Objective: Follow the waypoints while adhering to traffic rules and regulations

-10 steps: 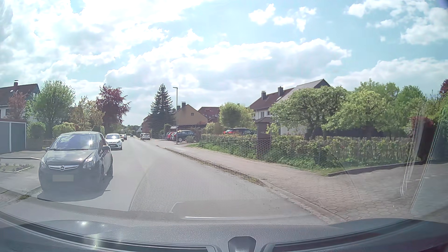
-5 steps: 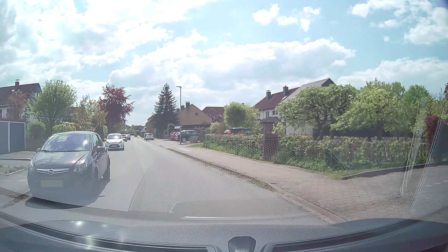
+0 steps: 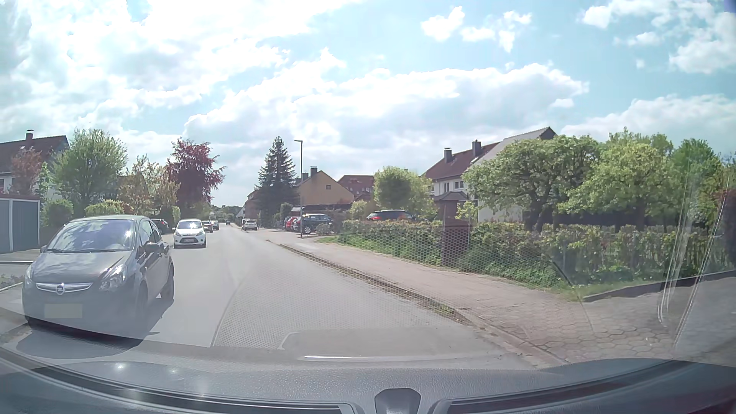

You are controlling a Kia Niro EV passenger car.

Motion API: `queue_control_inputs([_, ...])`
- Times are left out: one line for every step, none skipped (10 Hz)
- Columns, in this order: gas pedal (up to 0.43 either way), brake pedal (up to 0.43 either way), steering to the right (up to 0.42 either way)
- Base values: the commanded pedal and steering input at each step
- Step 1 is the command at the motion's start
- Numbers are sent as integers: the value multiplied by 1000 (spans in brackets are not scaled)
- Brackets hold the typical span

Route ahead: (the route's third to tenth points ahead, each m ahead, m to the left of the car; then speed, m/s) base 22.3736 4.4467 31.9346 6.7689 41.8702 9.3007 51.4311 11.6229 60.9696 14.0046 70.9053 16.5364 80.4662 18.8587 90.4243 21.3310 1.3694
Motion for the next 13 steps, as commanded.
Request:
queue_control_inputs([0,110,-77])
queue_control_inputs([0,110,-77])
queue_control_inputs([0,110,-77])
queue_control_inputs([0,110,-78])
queue_control_inputs([0,110,-84])
queue_control_inputs([0,110,-90])
queue_control_inputs([0,110,-91])
queue_control_inputs([0,110,-90])
queue_control_inputs([0,110,-90])
queue_control_inputs([0,110,-89])
queue_control_inputs([0,110,-85])
queue_control_inputs([0,116,-79])
queue_control_inputs([0,116,-71])
